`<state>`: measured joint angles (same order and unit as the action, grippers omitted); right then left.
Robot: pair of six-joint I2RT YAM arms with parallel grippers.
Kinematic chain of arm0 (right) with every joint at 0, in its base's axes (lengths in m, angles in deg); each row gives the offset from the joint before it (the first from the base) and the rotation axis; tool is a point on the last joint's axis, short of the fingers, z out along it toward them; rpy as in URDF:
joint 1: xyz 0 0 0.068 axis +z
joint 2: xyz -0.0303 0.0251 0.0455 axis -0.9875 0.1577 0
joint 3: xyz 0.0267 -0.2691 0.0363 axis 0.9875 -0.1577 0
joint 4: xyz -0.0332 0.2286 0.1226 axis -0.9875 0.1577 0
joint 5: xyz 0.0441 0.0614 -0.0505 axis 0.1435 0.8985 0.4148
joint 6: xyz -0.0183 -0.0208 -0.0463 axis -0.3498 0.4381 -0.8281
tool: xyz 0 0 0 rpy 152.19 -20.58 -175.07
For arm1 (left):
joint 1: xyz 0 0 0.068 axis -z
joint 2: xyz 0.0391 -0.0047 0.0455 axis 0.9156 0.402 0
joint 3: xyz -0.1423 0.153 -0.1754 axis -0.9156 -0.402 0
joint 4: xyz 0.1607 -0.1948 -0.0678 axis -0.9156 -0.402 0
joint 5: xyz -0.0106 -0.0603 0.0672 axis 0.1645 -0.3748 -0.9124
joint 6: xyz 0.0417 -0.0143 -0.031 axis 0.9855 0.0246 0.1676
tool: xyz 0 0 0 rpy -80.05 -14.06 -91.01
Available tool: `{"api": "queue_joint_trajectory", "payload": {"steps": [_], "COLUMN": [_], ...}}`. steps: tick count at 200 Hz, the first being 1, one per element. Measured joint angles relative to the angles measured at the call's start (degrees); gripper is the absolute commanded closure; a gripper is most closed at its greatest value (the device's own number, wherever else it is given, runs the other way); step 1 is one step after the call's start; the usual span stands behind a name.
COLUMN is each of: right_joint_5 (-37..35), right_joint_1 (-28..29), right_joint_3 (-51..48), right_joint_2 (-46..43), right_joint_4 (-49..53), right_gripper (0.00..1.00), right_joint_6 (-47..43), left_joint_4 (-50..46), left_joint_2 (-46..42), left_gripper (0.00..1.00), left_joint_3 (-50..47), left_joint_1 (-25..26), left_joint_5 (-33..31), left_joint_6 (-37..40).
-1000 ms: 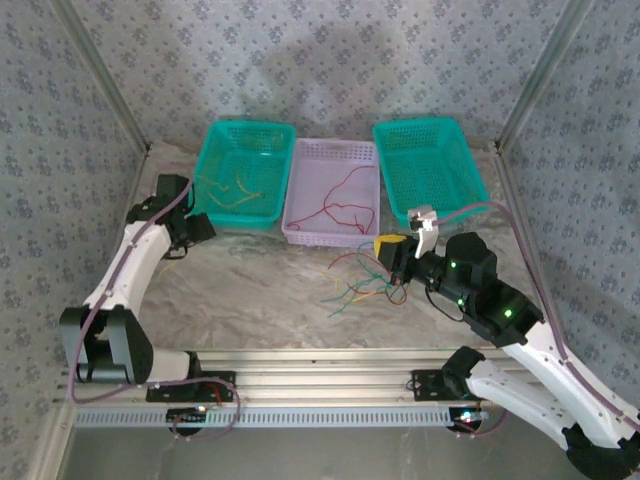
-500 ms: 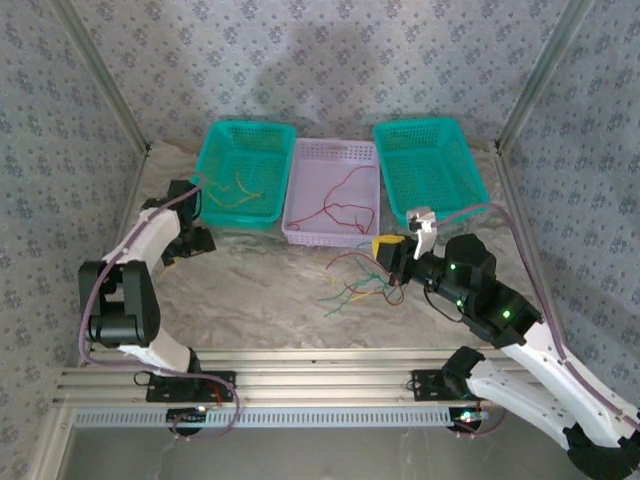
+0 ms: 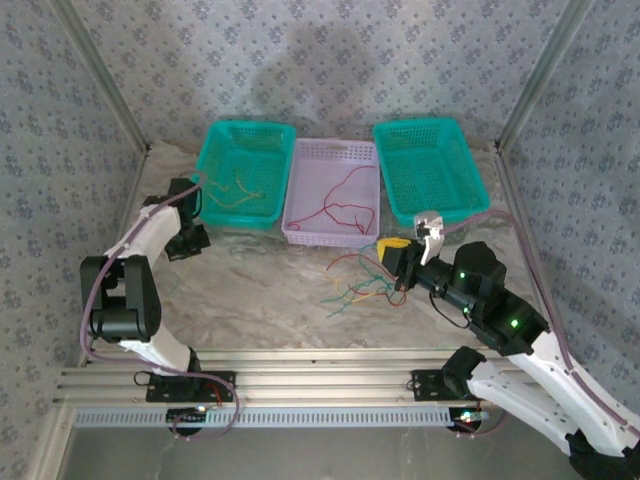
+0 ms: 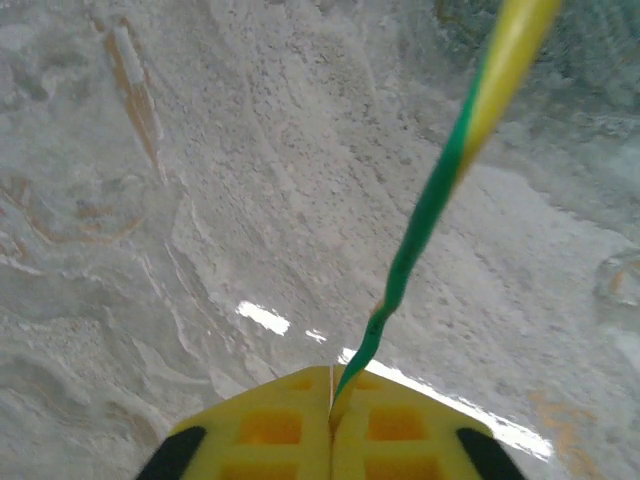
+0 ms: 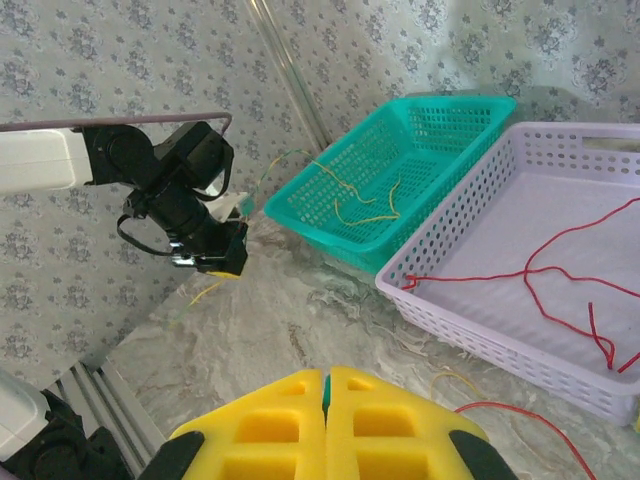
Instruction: Untangle the cables
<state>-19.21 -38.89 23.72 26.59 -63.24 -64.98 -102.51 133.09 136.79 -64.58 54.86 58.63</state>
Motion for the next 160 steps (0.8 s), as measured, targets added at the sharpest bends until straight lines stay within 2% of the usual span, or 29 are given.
{"api": "queue_joint_trajectory", "payload": {"steps": [64, 92, 127, 146, 160], "right_joint_5": [-0.17, -0.46, -0.57, -0.57, -0.57], "right_joint_1": [0.07, 0.17, 0.24, 0.28, 0.28], "right_joint_3": [0.0, 0.0, 0.02, 0.02, 0.02], "right_joint_2": [-0.02, 0.04, 0.15, 0.33, 0.44], "right_joint_4": [0.37, 0.44, 0.44, 0.5, 0.61], "right_gripper": [1.0, 1.0, 1.0, 1.0, 1.0], "right_joint_6": [-0.22, -0.22, -0.22, -0.22, -0.22], "left_joint_4": [-4.28, -7.39, -10.71, -12.24, -13.25], "left_joint_2": [-5.9, -8.15, -8.02, -8.15, -8.17], "left_gripper": [1.0, 1.0, 1.0, 1.0, 1.0], "left_joint_3": [3.98, 9.44, 17.0, 18.97, 19.93], "left_joint_1": [1.27, 1.79, 5.31, 6.4, 6.45], "left_joint_5": [0.33, 0.96, 1.86, 4.46, 8.79], "left_joint_6": [-0.2, -0.22, -0.28, -1.51, -2.89]}}
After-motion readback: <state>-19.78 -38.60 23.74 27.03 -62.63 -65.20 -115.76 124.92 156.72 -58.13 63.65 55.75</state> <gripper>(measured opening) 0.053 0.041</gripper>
